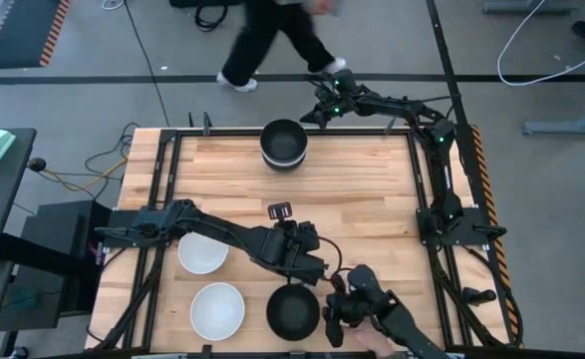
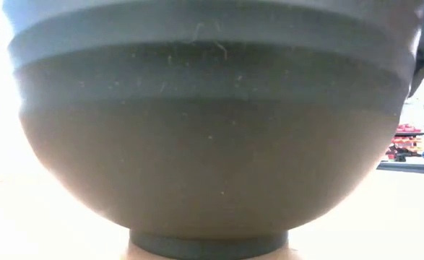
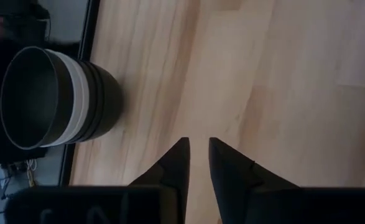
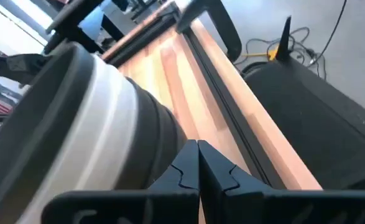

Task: Nest bowls inside each other
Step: Adjust the stacked bowls

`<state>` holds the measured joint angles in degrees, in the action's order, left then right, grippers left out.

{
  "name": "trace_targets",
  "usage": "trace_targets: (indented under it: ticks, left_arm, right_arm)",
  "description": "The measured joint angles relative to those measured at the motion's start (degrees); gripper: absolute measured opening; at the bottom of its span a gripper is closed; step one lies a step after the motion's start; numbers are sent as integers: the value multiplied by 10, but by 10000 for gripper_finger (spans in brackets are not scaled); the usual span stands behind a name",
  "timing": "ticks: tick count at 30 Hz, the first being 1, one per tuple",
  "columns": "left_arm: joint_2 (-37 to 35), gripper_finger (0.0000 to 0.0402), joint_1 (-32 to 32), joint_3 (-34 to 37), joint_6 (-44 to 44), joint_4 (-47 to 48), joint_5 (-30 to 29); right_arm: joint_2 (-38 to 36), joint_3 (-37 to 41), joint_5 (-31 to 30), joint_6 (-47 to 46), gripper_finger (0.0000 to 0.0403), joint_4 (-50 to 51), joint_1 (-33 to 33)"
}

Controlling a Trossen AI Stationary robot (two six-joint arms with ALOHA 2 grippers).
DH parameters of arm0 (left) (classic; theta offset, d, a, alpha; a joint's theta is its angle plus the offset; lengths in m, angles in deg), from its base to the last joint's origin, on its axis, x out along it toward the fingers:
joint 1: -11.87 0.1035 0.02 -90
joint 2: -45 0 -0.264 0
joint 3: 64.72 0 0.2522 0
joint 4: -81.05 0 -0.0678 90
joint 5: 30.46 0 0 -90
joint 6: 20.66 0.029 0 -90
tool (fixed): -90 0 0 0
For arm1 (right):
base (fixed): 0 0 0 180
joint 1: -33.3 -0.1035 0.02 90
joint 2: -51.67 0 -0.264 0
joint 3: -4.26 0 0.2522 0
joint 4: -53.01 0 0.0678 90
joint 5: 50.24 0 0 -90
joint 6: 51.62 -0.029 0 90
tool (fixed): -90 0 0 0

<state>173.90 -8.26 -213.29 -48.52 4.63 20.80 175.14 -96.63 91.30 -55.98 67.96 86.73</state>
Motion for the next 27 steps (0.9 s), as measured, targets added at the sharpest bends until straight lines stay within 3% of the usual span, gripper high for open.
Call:
trace_targets:
  ticks: [5,15,27]
  left_arm:
    - [0,60,13,0,10,0,0]
    - [1,50,27,0,30,0,0]
    - [1,41,27,0,31,2,0]
  right_arm:
    - [19,-11,39,-7,0,0,-8]
    - [20,-11,61,28,0,43,-65]
    - [17,-11,43,49,0,105,-139]
